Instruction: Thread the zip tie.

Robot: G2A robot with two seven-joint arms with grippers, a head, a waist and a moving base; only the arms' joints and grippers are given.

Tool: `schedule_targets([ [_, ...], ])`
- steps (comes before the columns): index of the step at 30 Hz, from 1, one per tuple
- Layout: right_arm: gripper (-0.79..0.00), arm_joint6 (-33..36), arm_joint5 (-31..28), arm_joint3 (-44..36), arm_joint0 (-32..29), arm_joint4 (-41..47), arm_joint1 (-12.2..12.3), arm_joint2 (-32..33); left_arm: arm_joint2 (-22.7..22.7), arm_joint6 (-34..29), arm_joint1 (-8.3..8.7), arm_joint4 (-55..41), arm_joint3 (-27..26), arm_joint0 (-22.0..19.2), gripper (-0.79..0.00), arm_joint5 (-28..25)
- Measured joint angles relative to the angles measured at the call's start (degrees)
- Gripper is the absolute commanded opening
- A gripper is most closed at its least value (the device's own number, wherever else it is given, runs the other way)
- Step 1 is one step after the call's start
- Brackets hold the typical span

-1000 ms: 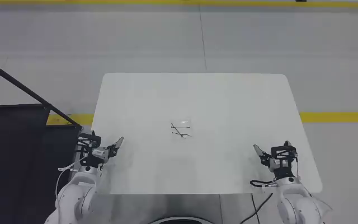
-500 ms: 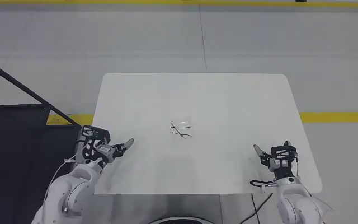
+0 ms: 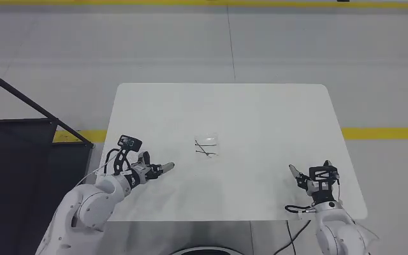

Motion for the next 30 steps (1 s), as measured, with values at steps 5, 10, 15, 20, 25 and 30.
schedule_targets([
  [5, 0.000, 0.0, 0.0, 0.0, 0.0, 0.0, 0.0, 0.0, -0.1, 0.6, 0.00, 0.1, 0.0, 0.1, 0.000, -0.1],
  [10, 0.000, 0.0, 0.0, 0.0, 0.0, 0.0, 0.0, 0.0, 0.9, -0.4, -0.04, -2.3, 1.2, -0.6, 0.000, -1.4],
  [15, 0.000, 0.0, 0.0, 0.0, 0.0, 0.0, 0.0, 0.0, 5.7, -1.1, -0.79, -6.8, 4.6, -5.2, 0.000, 6.8],
  [20, 0.000, 0.0, 0.0, 0.0, 0.0, 0.0, 0.0, 0.0, 10.6, -0.7, -1.63, -10.2, 8.3, -11.5, 0.000, 13.2],
  [25, 0.000, 0.0, 0.0, 0.0, 0.0, 0.0, 0.0, 0.0, 13.7, -0.1, -2.43, -14.5, 11.6, -16.2, 0.000, 17.9],
  [30, 0.000, 0.0, 0.0, 0.0, 0.0, 0.0, 0.0, 0.0, 14.0, -2.2, -2.79, -20.3, 15.5, -20.0, 0.000, 20.8],
])
